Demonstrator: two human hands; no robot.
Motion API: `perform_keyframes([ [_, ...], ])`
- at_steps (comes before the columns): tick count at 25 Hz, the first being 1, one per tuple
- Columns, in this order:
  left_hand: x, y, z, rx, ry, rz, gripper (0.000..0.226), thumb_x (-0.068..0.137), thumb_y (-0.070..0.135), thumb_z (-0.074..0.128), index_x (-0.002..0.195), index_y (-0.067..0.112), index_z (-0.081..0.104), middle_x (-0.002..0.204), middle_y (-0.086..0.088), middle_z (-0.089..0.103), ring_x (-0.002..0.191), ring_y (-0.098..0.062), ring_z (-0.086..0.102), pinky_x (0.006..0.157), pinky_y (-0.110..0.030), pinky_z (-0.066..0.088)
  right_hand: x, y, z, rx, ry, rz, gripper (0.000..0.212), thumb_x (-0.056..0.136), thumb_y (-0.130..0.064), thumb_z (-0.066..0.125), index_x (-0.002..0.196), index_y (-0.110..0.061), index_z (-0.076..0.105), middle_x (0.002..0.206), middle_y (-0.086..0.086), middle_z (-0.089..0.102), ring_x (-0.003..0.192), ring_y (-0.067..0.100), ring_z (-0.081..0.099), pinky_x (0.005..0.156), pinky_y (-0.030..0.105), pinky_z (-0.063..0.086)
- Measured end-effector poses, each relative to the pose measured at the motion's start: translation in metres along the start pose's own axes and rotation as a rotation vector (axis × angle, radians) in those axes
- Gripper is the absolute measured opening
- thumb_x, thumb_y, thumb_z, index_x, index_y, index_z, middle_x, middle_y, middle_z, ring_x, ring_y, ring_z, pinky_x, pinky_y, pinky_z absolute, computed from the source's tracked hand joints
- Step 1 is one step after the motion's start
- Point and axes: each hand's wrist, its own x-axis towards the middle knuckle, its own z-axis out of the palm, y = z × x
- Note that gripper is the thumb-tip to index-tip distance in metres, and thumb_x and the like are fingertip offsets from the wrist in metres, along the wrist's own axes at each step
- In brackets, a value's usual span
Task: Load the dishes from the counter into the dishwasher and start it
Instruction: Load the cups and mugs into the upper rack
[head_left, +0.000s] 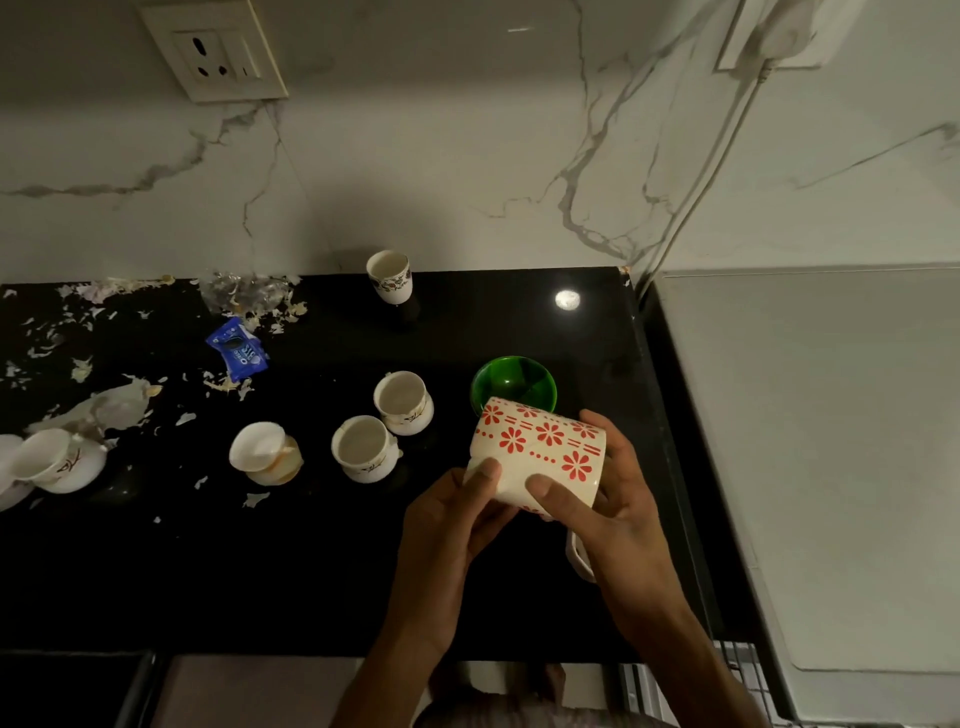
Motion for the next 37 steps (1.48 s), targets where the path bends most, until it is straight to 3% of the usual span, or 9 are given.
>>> perform_keyframes([
  [7, -0.011, -0.014, 0.02, -0.094, 0.033, -0.051, 0.046, 0.079, 0.037, 0.061, 0.118, 0.012, 0.062, 0.112, -0.013, 0.072, 0.106, -0.026, 0.069, 0.086, -0.037, 0.056, -0.016, -0.003, -0.027, -0.161, -0.039, -0.086, 0.088, 0.064, -0.035, 0.087, 0.135, -0.051, 0.038, 0.131, -0.014, 0.054, 0.116, 0.004, 0.057, 0.083, 0.022, 0.055],
  [12, -0.017, -0.012, 0.016, -0.193, 0.021, -0.118, 0.056, 0.077, 0.039, 0.062, 0.124, 0.01, 0.059, 0.113, -0.017, 0.07, 0.104, -0.028, 0.069, 0.077, -0.032, 0.06, -0.028, -0.003, -0.024, -0.216, -0.071, -0.175, 0.099, 0.06, -0.039, 0.087, 0.141, -0.048, 0.03, 0.135, -0.014, 0.05, 0.121, 0.009, 0.055, 0.087, 0.031, 0.057],
  [15, -0.019, -0.01, 0.008, -0.21, -0.039, -0.163, 0.047, 0.08, 0.039, 0.06, 0.119, 0.012, 0.063, 0.109, -0.017, 0.072, 0.099, -0.026, 0.071, 0.077, -0.032, 0.06, -0.032, 0.002, -0.015, -0.245, -0.018, -0.218, 0.098, 0.06, -0.039, 0.087, 0.142, -0.044, 0.032, 0.135, -0.012, 0.048, 0.124, 0.012, 0.053, 0.089, 0.036, 0.057],
  [20, -0.024, -0.011, -0.004, -0.264, -0.133, -0.203, 0.041, 0.085, 0.035, 0.056, 0.118, 0.012, 0.062, 0.109, -0.016, 0.072, 0.1, -0.025, 0.071, 0.071, -0.029, 0.06, -0.049, 0.007, 0.005, -0.21, 0.088, -0.267, 0.095, 0.059, -0.032, 0.091, 0.138, -0.037, 0.037, 0.132, -0.014, 0.049, 0.124, 0.011, 0.053, 0.088, 0.033, 0.057],
  [24, -0.024, -0.02, -0.012, -0.15, -0.207, -0.207, 0.043, 0.085, 0.04, 0.056, 0.121, 0.017, 0.06, 0.112, -0.013, 0.072, 0.106, -0.023, 0.069, 0.078, -0.031, 0.059, -0.066, 0.012, 0.01, -0.218, 0.215, -0.253, 0.092, 0.059, -0.029, 0.094, 0.133, -0.035, 0.041, 0.126, -0.018, 0.051, 0.121, 0.008, 0.053, 0.088, 0.033, 0.057],
  [29, -0.031, -0.032, -0.009, 0.039, -0.364, -0.201, 0.047, 0.086, 0.044, 0.054, 0.127, 0.02, 0.057, 0.117, -0.009, 0.07, 0.111, -0.021, 0.066, 0.088, -0.032, 0.056, -0.091, 0.017, -0.003, -0.199, 0.363, -0.249, 0.09, 0.056, -0.027, 0.095, 0.13, -0.034, 0.046, 0.126, -0.009, 0.055, 0.119, 0.016, 0.057, 0.085, 0.041, 0.058],
  [33, -0.043, -0.042, 0.002, 0.134, -0.425, -0.17, 0.045, 0.089, 0.045, 0.058, 0.126, 0.02, 0.057, 0.116, -0.008, 0.07, 0.111, -0.02, 0.066, 0.09, -0.034, 0.055, -0.112, 0.014, -0.017, -0.237, 0.441, -0.278, 0.086, 0.057, -0.026, 0.093, 0.13, -0.034, 0.046, 0.125, -0.012, 0.054, 0.118, 0.012, 0.057, 0.082, 0.037, 0.059],
  [37, -0.059, -0.054, 0.023, 0.219, -0.427, -0.1, 0.053, 0.085, 0.047, 0.063, 0.131, 0.023, 0.053, 0.12, -0.003, 0.068, 0.111, -0.017, 0.066, 0.094, -0.035, 0.054, -0.134, 0.013, -0.04, -0.263, 0.486, -0.291, 0.086, 0.056, -0.042, 0.092, 0.128, -0.04, 0.045, 0.125, -0.014, 0.054, 0.118, 0.011, 0.056, 0.08, 0.033, 0.06],
])
